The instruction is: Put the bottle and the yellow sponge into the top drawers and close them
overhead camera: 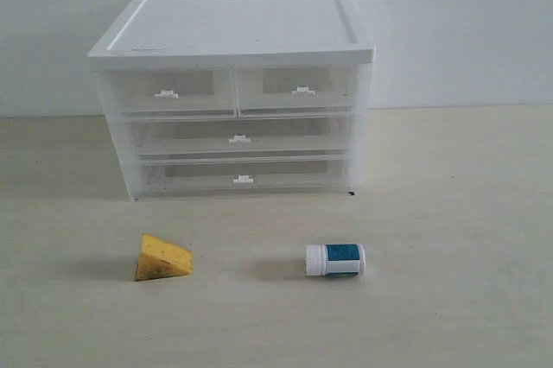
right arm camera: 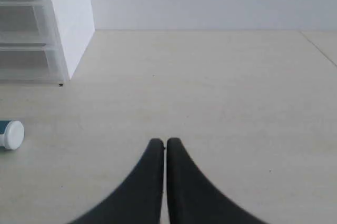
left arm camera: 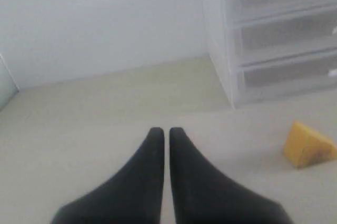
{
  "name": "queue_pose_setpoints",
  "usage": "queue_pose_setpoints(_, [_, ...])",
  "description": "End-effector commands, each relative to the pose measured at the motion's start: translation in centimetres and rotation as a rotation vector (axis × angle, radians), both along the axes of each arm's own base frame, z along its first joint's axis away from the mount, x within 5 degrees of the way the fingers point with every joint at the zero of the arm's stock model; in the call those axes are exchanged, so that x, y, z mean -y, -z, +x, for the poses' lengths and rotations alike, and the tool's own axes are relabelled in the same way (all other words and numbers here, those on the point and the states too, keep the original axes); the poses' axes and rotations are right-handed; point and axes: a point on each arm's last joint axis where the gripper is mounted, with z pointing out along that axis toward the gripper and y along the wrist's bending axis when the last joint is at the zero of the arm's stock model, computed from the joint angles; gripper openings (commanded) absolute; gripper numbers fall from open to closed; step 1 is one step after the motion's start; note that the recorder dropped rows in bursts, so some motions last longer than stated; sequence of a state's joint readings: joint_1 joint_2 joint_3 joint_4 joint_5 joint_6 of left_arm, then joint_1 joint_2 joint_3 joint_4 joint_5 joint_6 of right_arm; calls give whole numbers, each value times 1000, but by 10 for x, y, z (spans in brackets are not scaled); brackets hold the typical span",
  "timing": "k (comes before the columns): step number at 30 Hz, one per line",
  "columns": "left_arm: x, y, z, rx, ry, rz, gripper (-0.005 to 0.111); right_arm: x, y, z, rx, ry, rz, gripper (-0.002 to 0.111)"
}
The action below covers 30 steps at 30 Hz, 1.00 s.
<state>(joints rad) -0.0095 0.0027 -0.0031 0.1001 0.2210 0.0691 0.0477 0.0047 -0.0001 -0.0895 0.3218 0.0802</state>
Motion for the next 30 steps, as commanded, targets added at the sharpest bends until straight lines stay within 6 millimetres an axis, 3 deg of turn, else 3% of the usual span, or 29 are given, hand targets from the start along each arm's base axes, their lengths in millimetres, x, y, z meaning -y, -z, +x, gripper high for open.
queue_pose_setpoints(1, [2,-16,1,191,13,-113,4,-1,-16,2,177,-12,-43,0])
queue_pose_setpoints(7, [1,-41,-4,467,23,-154,4,-4,-43,-1,479,-39,-19,0])
queue_pose_setpoints(12, [0,-67,-18,789,79,-316,4,-6,-69,-11,784,-71,18,0])
queue_pose_setpoints(15, [-1,-74,-25,895,126,-412,4,-7,-81,-20,945,-108,105,0])
queue_pose_setpoints(19, [-1,-78,-28,937,181,-535,4,-8,-90,-30,1066,-186,291,0])
queue_pose_setpoints(24, [0,-108,-32,978,209,-537,4,-8,-106,-33,1061,-210,367,0])
queue_pose_setpoints(27, [4,-132,-23,926,228,-492,4,-8,-122,-35,1043,-207,342,0])
queue_pose_setpoints(30, [8,-150,0,790,232,-494,4,-9,-137,-26,985,-193,334,0])
